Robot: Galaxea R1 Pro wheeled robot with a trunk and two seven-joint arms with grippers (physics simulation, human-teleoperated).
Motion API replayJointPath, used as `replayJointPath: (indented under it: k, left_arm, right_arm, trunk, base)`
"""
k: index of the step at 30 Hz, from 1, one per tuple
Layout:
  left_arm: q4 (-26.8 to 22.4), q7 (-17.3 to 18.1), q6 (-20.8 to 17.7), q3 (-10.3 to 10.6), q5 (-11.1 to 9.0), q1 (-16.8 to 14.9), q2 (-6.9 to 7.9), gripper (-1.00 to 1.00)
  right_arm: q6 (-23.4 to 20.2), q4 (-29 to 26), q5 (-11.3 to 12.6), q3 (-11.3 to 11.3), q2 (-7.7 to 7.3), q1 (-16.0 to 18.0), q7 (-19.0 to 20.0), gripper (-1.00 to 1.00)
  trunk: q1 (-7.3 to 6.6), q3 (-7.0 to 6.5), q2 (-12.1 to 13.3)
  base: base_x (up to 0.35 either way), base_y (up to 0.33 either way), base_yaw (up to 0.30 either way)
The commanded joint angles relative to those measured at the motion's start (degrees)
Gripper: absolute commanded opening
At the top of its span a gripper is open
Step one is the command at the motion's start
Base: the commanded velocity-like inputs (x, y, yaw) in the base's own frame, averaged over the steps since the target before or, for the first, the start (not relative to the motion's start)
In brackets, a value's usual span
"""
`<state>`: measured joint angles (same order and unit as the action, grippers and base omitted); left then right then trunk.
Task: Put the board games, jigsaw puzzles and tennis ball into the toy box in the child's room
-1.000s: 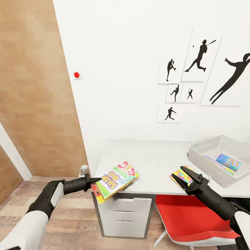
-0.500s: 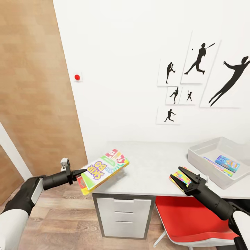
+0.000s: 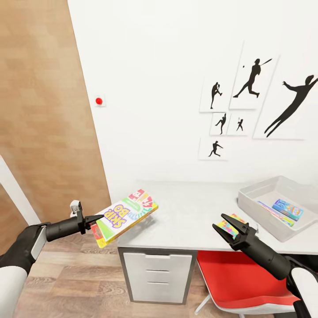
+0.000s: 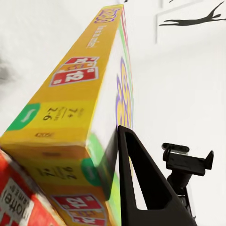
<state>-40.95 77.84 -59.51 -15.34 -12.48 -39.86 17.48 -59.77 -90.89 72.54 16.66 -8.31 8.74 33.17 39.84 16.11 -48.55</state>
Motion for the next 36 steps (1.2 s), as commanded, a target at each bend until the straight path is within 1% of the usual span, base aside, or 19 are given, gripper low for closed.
replayJointPath:
  k: [1, 10, 36]
  left_arm:
    - [0.0, 0.1, -0.5, 0.0, -0.1, 0.0, 0.01, -1.0]
    - [0.0, 0.1, -0.5, 0.0, -0.1, 0.0, 0.01, -1.0]
    - [0.0, 0.0, -0.4, 0.0, 0.0, 0.0, 0.01, -1.0]
  right_arm:
    - [-0.2, 0.0, -0.4, 0.2, -0.01, 0.1, 0.4, 1.0]
    - [-0.2, 0.0, -0.4, 0.4, 0.02, 0.1, 0.4, 1.0]
    - [-0.1, 0.0, -0.4, 0.1, 0.04, 0.1, 0.3, 1.0]
  trunk:
    - [-0.22, -0.11, 0.4]
    - [-2.2, -1.73, 4.0]
    - [-7.91, -6.39, 14.4]
  base:
    - [0.0, 0.0, 0.0]
    - [0.0, 0.0, 0.0]
    - [0.0, 0.0, 0.0]
